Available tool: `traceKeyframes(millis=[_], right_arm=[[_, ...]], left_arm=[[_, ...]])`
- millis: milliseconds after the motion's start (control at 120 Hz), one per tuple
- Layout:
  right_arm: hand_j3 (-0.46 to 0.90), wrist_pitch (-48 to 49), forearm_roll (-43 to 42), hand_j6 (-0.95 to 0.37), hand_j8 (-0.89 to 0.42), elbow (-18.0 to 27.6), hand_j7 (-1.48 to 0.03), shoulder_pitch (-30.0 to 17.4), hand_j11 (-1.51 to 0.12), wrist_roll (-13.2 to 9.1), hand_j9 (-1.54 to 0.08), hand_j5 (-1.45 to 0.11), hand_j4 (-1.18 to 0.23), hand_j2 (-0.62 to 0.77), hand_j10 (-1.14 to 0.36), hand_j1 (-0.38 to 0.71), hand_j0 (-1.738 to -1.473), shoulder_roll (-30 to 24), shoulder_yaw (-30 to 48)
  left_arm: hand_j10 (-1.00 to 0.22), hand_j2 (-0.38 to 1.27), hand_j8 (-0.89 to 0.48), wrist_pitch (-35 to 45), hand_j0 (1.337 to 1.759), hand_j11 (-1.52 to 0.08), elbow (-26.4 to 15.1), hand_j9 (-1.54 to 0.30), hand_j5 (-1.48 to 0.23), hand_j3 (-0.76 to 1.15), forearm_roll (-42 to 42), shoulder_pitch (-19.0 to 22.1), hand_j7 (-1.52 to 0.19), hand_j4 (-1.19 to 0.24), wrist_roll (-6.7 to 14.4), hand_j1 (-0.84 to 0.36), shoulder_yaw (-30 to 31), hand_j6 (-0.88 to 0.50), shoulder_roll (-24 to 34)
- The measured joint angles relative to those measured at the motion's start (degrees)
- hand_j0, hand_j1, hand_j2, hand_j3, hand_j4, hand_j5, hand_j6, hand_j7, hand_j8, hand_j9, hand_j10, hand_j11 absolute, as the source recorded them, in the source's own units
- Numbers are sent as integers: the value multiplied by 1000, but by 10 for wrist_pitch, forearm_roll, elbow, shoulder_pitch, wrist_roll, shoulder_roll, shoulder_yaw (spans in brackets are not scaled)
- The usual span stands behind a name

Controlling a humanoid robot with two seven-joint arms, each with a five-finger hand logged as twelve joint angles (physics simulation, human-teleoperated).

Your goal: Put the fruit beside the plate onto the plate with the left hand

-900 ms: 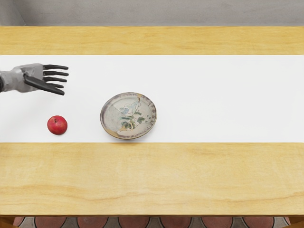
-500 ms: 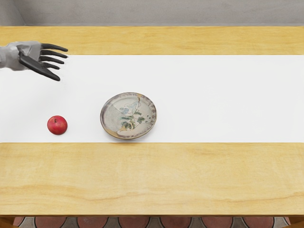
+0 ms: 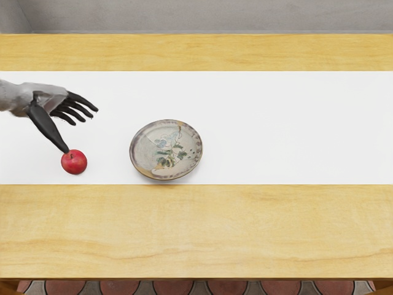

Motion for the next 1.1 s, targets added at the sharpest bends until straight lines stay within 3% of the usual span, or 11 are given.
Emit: traceKeyframes(millis=[192,333,533,758,1100], right_arm=[[0,0,0,-26,-26,0,-34,0,-34,0,-34,-34,-26,-5,-26,-318,-1658,0,0],[0,0,0,-26,-26,0,-34,0,-34,0,-34,-34,-26,-5,-26,-318,-1658,0,0],[0,0,0,-26,-26,0,-34,0,-34,0,-34,-34,-26,-5,-26,-318,-1658,0,0],[0,0,0,-26,-26,0,-34,0,-34,0,-34,-34,-26,-5,-26,-318,-1658,0,0],[0,0,0,-26,-26,0,-34,0,-34,0,-34,-34,-26,-5,-26,-318,-1658,0,0]], left_arm=[[-251,52,-251,189,1658,-323,-96,-323,-323,0,2,-163,-323,-251,3,53,196,-252,-26],[-250,51,-251,299,1658,-323,-146,-323,-323,0,1,-225,-323,-250,3,52,327,-251,-69],[-250,51,-250,387,1658,-323,-210,-323,-323,0,-1,-251,-323,-250,30,52,401,-250,-122],[-249,50,-249,517,1658,-323,-248,-323,-323,0,1,-255,-323,-249,75,51,454,-250,-181],[-249,50,-249,601,1658,-323,-261,-323,-323,0,10,-233,-323,-249,93,51,478,-249,-269]])
